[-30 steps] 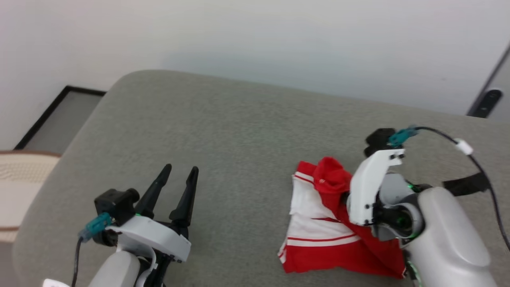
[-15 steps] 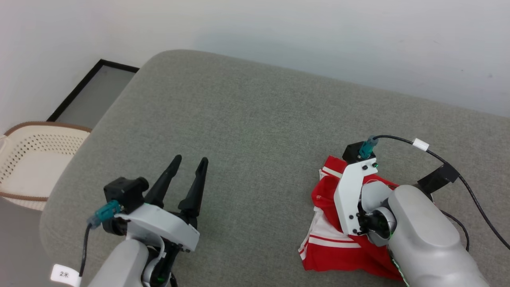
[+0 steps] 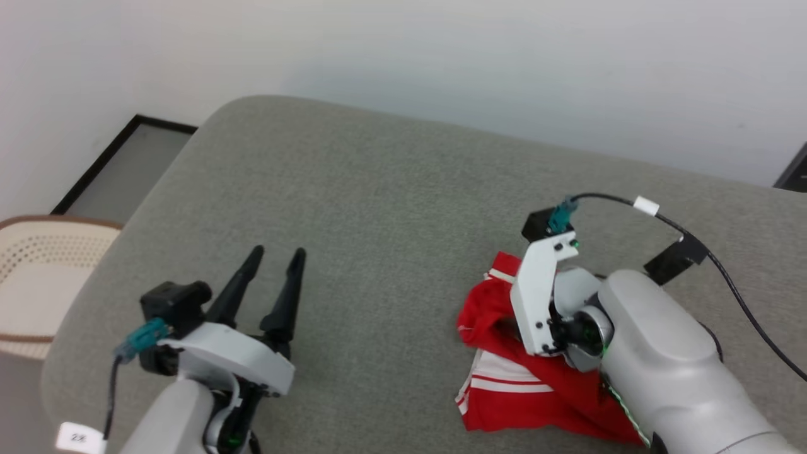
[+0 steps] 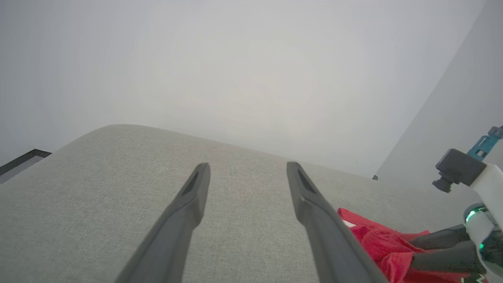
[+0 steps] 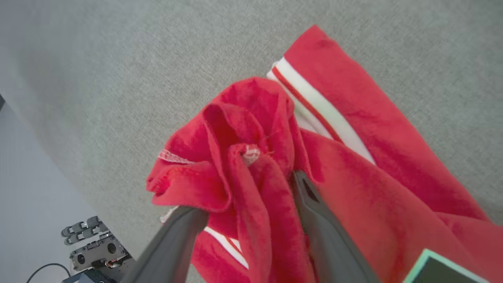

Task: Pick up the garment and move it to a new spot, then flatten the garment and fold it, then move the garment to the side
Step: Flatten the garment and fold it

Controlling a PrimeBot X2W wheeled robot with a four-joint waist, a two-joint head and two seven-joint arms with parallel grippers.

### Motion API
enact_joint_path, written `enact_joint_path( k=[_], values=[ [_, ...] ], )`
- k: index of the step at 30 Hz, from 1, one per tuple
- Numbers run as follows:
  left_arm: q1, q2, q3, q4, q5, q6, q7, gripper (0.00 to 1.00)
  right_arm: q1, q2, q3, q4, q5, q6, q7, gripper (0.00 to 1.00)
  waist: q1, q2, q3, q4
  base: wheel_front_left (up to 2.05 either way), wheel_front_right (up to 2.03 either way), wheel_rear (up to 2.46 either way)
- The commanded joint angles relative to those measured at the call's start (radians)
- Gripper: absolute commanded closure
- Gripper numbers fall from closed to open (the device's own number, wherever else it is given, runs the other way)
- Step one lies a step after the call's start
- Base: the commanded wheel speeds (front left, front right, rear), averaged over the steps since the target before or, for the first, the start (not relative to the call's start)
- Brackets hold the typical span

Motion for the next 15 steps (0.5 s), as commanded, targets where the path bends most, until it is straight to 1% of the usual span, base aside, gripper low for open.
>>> enact_joint_path(
  k=[1,5,7,9,11,13,15],
  values=[
    [0.013,0.007,0.009,-0.002,0.001,-0.003,-0.004,0.0,-0.019,0.001,0.012,-0.008,0.025,-0.001,-0.005,0.0,0.0,0.0,-0.021,-0.024,0.0,0.0,0.0],
    [0.032,0.02,0.046,-0.011,-0.001,-0.003,-0.004,0.0,-0.03,0.001,0.029,-0.04,0.128,-0.001,-0.031,0.0,0.0,0.0,-0.042,-0.055,0.0,0.0,0.0],
    [0.047,0.026,0.062,-0.015,0.005,0.0,-0.002,0.0,-0.031,0.002,0.039,-0.068,0.174,-0.001,-0.062,0.0,0.0,0.0,-0.053,-0.072,0.0,0.0,0.0],
    [0.063,0.029,0.083,-0.023,0.003,0.005,-0.002,0.0,-0.031,0.002,0.06,-0.106,0.196,-0.001,-0.099,0.0,0.0,0.0,-0.061,-0.09,0.0,0.0,0.0],
    [0.081,0.034,0.106,-0.036,0.001,0.013,-0.002,0.0,-0.018,0.002,0.062,-0.141,0.22,-0.001,-0.154,0.0,0.0,0.0,-0.067,-0.109,0.0,0.0,0.0],
    [0.1,0.036,0.127,-0.051,-0.004,0.018,-0.002,0.0,-0.011,0.0,0.11,-0.22,0.202,-0.001,-0.232,0.0,0.0,0.0,-0.069,-0.126,0.0,0.0,0.0],
    [0.12,0.04,0.147,-0.063,-0.001,0.024,-0.002,0.0,0.023,-0.047,0.13,-0.261,0.194,-0.001,-0.304,0.0,0.0,0.0,-0.073,-0.143,0.0,0.0,0.0]
  ],
)
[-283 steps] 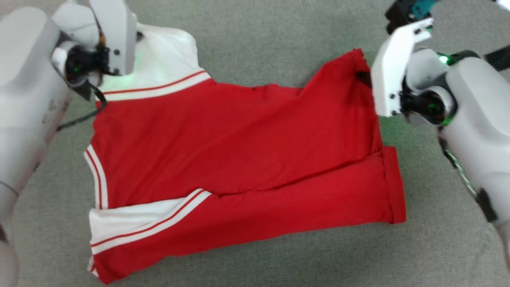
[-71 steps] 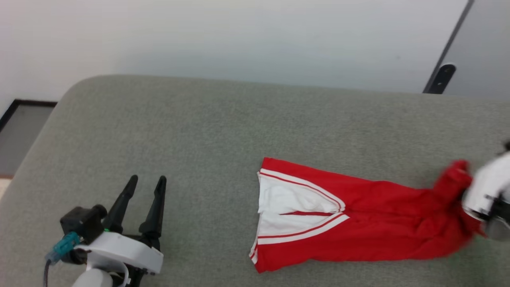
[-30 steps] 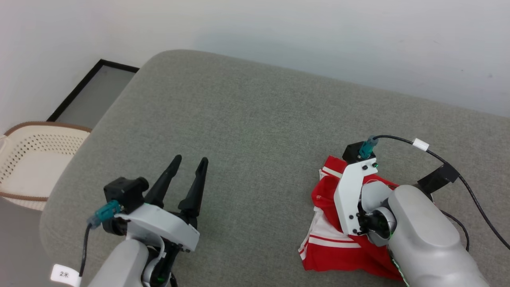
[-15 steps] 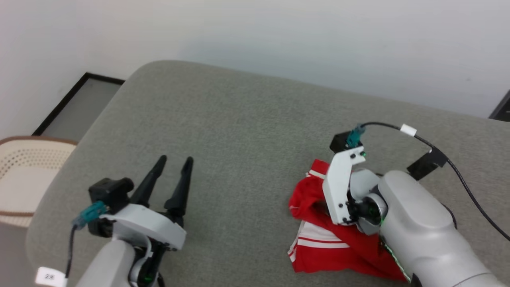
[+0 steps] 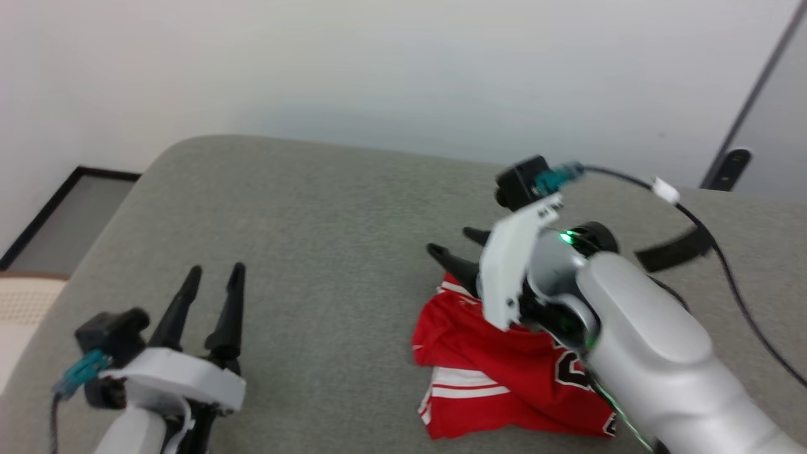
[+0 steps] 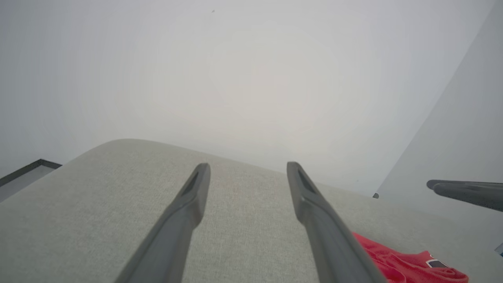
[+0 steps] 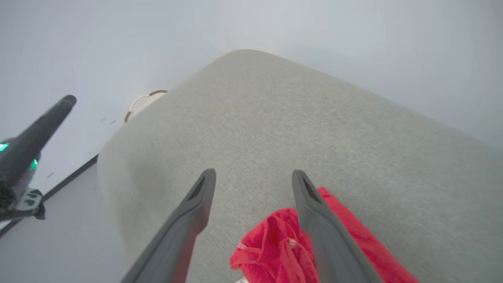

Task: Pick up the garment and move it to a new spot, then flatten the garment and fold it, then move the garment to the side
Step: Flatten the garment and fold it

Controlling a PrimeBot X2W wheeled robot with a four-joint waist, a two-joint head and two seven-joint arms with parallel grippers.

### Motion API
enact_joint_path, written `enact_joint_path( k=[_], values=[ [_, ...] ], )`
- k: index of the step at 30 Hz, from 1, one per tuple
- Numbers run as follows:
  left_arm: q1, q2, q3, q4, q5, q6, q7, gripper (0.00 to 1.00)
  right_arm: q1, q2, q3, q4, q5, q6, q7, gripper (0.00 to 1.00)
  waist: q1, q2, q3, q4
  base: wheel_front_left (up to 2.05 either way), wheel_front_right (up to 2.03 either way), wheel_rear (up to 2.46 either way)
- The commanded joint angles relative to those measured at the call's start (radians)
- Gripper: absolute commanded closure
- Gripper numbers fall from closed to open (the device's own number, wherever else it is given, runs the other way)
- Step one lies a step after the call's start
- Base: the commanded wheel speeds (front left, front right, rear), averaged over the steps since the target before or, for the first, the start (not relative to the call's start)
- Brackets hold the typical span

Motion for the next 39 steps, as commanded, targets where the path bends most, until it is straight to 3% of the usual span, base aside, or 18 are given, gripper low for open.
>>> enact_joint_path(
  k=[1,9,14,20,26,31,39],
  values=[
    [0.024,0.004,0.014,-0.011,0.0,0.007,0.001,0.0,0.039,-0.048,0.04,-0.043,-0.016,-0.002,-0.059,0.0,0.0,0.0,-0.016,-0.036,0.0,0.0,0.0],
    [0.104,0.015,0.081,-0.062,0.005,0.028,0.001,0.0,0.147,-0.198,0.117,-0.202,0.002,-0.001,-0.343,0.0,0.0,0.0,-0.033,-0.109,0.0,0.0,0.0],
    [0.152,0.012,0.116,-0.099,0.032,0.042,0.001,0.0,0.21,-0.252,0.123,-0.229,-0.013,-0.001,-0.509,0.0,0.0,0.0,-0.038,-0.151,0.0,0.0,0.0],
    [0.194,-0.022,0.141,-0.145,0.092,0.046,0.001,0.0,0.288,-0.285,0.059,-0.208,-0.038,-0.001,-0.668,0.0,0.0,0.0,-0.034,-0.187,0.0,0.0,0.0],
    [0.234,-0.09,0.147,-0.176,0.184,0.02,0.001,0.0,0.392,-0.286,-0.072,-0.198,-0.126,-0.001,-0.714,0.0,0.0,0.0,-0.026,-0.214,0.0,0.0,0.0],
    [0.261,-0.143,0.164,-0.178,0.249,0.001,0.001,0.0,0.532,-0.242,-0.287,-0.293,-0.238,-0.001,-0.714,0.0,0.0,0.0,-0.024,-0.225,0.0,0.0,0.0],
    [0.281,-0.181,0.194,-0.17,0.311,-0.018,0.001,0.0,0.698,-0.196,-0.461,-0.387,-0.299,-0.001,-0.714,0.0,0.0,0.0,-0.03,-0.226,0.0,0.0,0.0]
  ],
)
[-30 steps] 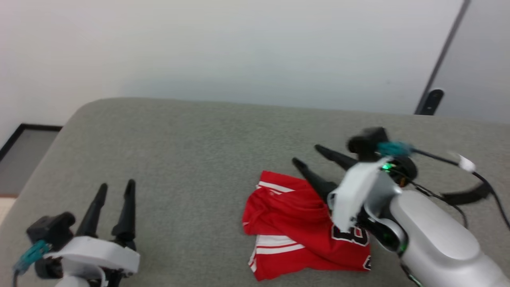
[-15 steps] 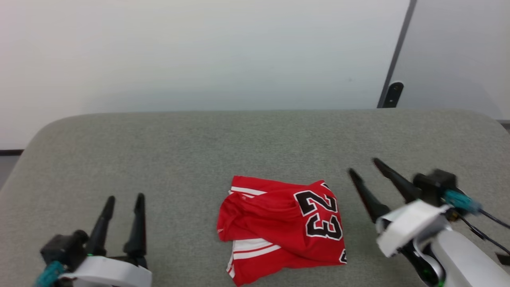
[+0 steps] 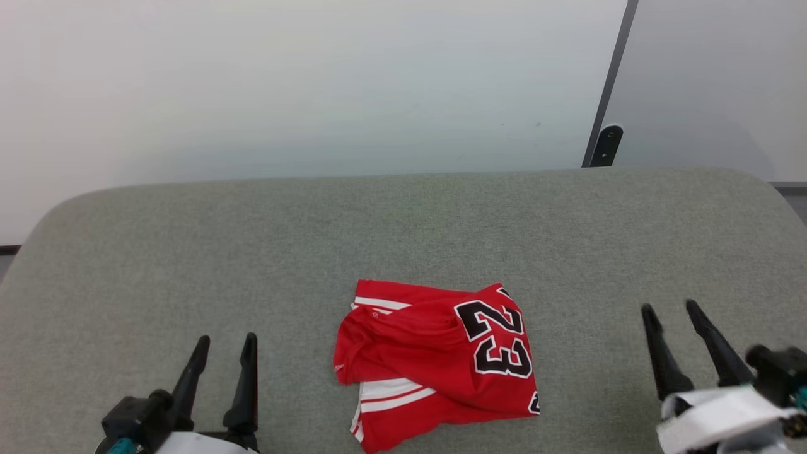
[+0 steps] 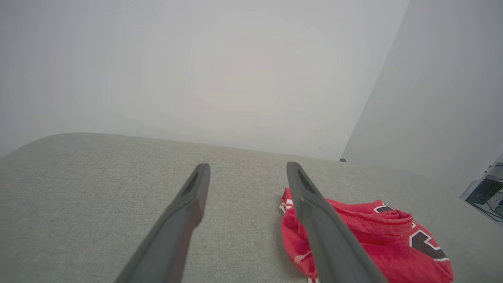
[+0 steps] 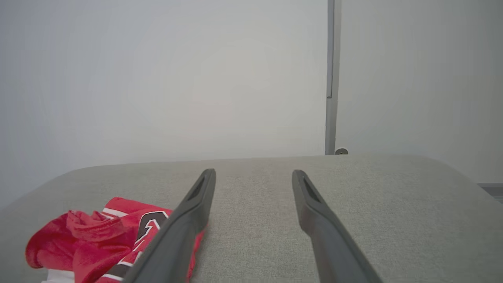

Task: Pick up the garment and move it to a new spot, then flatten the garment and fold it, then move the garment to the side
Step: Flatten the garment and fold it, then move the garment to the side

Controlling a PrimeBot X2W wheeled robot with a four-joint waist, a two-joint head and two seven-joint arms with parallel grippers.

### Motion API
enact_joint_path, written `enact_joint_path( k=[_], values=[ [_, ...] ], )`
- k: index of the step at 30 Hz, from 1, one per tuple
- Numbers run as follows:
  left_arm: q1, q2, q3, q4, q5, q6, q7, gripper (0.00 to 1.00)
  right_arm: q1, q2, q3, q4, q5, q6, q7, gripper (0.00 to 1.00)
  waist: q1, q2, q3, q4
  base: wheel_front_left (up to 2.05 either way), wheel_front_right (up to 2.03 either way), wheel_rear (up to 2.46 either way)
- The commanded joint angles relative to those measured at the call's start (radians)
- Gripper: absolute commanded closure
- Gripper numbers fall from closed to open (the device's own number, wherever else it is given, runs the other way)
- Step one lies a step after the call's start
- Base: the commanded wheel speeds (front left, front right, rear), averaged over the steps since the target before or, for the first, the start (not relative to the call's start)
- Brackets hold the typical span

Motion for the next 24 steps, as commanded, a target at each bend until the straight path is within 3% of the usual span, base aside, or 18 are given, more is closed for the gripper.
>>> enact_joint_path(
  k=[1,24],
  values=[
    [0.013,-0.003,0.01,0.004,0.009,-0.005,0.001,0.0,0.038,0.007,-0.031,-0.018,-0.005,-0.001,-0.001,0.0,0.0,0.0,-0.001,0.002,0.0,0.0,0.0],
    [-0.012,0.014,-0.017,0.015,0.023,-0.008,0.001,0.0,0.108,0.039,-0.113,-0.06,-0.036,-0.001,-0.001,0.0,0.0,0.0,-0.001,0.019,0.0,0.0,0.0]
  ],
)
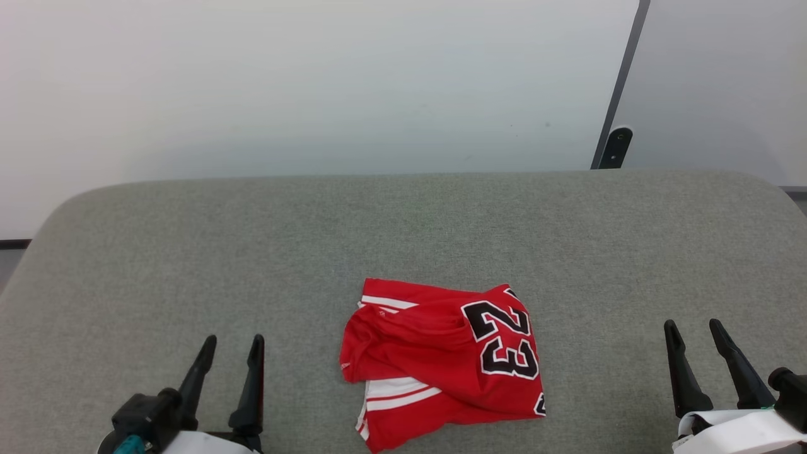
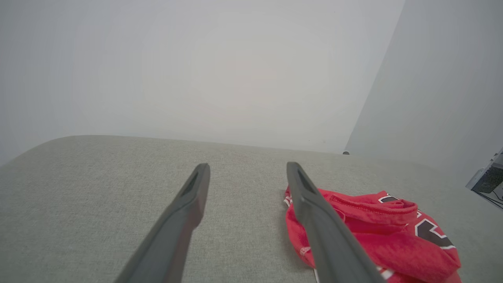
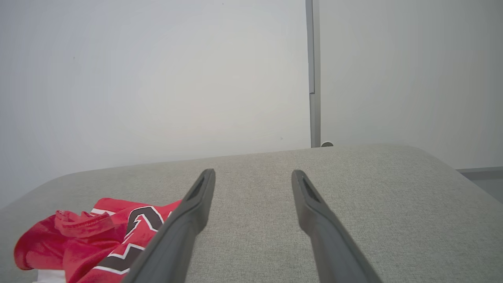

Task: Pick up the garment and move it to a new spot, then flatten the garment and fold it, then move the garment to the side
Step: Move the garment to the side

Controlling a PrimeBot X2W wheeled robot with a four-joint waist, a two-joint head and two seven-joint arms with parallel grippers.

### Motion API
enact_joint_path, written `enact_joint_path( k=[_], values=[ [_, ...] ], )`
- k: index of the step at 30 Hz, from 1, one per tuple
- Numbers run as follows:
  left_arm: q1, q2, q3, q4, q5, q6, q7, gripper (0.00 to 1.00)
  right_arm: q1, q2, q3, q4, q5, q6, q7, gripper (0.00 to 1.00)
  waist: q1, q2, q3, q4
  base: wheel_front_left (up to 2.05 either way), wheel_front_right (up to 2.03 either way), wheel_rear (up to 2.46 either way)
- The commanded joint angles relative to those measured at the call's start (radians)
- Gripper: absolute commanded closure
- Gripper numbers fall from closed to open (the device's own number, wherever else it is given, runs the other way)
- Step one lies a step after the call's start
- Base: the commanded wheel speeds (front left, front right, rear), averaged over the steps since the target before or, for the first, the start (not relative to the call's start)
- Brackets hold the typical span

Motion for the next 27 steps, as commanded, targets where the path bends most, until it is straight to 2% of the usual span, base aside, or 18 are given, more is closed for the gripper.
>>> enact_joint_path(
  k=[1,27],
  values=[
    [-0.007,0.003,-0.002,0.003,-0.006,-0.003,0.001,0.0,0.01,0.004,-0.005,0.002,-0.008,-0.001,0.0,0.0,0.0,0.0,-0.001,0.001,0.0,0.0,0.0],
    [-0.02,0.01,-0.025,0.014,-0.019,-0.003,0.001,0.0,0.013,0.015,-0.002,0.012,-0.019,-0.001,0.0,0.0,0.0,0.0,-0.007,0.023,0.0,0.0,0.0]
  ],
)
